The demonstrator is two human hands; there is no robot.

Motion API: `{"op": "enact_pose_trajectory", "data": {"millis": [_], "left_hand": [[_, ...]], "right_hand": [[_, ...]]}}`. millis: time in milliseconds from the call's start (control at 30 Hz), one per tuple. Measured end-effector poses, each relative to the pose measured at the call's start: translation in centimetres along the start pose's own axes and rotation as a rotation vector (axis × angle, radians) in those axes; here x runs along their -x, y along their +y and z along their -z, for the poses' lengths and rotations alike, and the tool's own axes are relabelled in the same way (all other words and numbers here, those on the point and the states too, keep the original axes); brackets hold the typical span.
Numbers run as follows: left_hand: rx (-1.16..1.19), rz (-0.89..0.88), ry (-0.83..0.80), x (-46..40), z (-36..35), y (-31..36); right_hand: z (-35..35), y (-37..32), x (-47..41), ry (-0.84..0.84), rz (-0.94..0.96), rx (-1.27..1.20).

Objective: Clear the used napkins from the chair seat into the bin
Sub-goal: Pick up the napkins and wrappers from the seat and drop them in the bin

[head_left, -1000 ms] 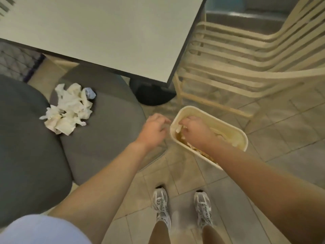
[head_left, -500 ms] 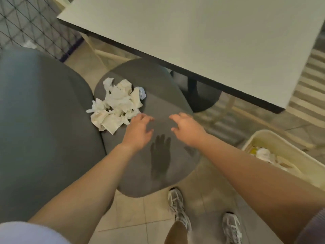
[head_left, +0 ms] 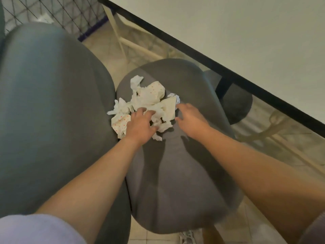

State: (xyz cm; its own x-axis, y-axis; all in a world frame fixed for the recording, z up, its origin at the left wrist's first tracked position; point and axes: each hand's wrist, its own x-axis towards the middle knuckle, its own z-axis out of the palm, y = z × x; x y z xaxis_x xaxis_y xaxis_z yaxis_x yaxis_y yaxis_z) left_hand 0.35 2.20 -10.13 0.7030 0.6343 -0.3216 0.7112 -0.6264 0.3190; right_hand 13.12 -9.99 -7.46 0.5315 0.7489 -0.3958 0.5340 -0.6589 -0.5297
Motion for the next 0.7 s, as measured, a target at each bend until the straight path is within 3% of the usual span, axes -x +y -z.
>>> {"op": "enact_pose_trajectory", "data": {"millis": [233, 367, 700], "left_hand": [[0.017, 0.042, -0.064, -4.8, -3.3, -0.1], [0.082, 0.010, -0.114, -5.8, -5.4, -0.7], [0.236, -0.032, -0.109, -4.8, -4.6, -1.9]], "right_hand": [[-2.6, 0.5, -7.0, -0.007, 0.007, 0.045], [-3.4, 1.1, -9.8, -0.125, -0.008, 0.129], [-3.4, 1.6, -8.6, -0.087, 0.015, 0.009]]}}
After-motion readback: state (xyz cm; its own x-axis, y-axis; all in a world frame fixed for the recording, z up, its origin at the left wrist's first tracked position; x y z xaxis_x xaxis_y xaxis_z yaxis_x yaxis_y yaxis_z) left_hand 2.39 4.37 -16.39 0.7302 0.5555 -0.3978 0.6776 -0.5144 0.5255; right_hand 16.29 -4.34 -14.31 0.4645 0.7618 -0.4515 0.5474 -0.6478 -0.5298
